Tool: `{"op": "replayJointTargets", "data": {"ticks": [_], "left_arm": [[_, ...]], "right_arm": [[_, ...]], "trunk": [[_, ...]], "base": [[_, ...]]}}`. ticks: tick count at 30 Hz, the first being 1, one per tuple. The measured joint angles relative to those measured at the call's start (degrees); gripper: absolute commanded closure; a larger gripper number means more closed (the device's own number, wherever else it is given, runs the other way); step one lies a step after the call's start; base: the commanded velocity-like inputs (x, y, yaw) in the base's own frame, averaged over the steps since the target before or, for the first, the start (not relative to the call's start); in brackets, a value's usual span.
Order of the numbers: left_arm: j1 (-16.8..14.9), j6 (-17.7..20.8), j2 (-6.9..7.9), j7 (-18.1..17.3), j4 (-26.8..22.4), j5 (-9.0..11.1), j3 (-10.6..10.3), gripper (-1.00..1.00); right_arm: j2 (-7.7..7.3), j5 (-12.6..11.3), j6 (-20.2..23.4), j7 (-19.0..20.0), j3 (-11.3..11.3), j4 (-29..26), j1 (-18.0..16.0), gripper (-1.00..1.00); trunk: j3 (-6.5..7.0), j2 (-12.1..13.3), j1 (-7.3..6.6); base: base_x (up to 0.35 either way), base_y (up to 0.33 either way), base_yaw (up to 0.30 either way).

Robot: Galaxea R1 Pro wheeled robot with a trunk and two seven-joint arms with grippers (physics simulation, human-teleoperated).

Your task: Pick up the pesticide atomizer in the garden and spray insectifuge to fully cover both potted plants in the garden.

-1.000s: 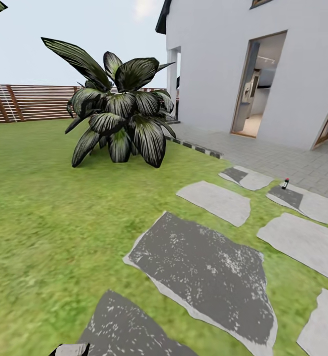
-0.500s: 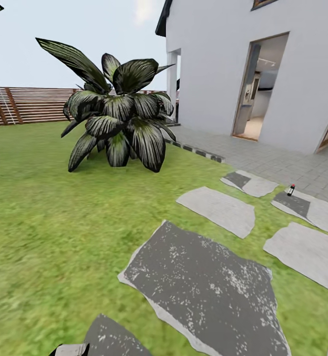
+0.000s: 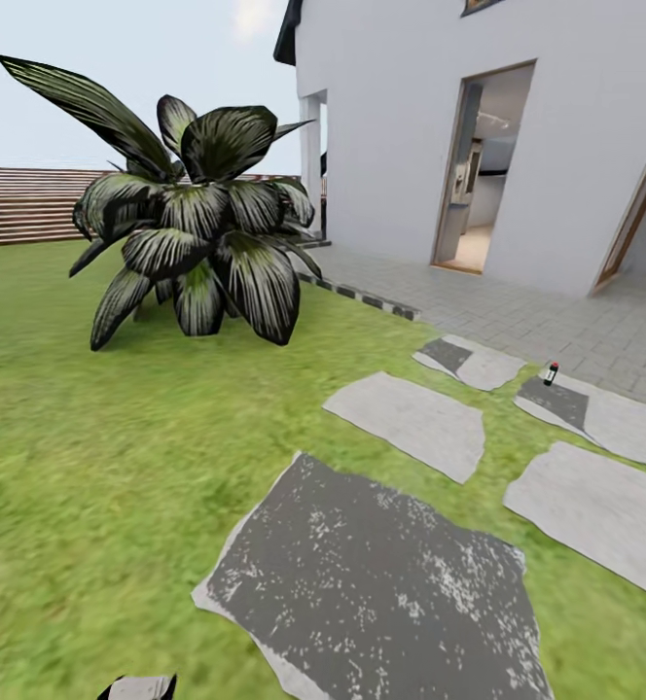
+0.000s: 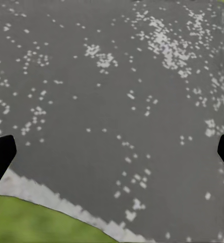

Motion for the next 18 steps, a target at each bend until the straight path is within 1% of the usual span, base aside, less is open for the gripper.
{"op": "replayJointTargets", "data": {"ticks": [18], "left_arm": [[0.0,0.0,0.00,0.0,0.0,0.0,0.0,-1.00]], "right_arm": [[0.00,0.0,0.0,0.0,0.0,0.0,0.0,-1.00]], "trunk": [[0.59,0.0,0.00]], "base": [[0.339,-0.073,-0.279]]}}
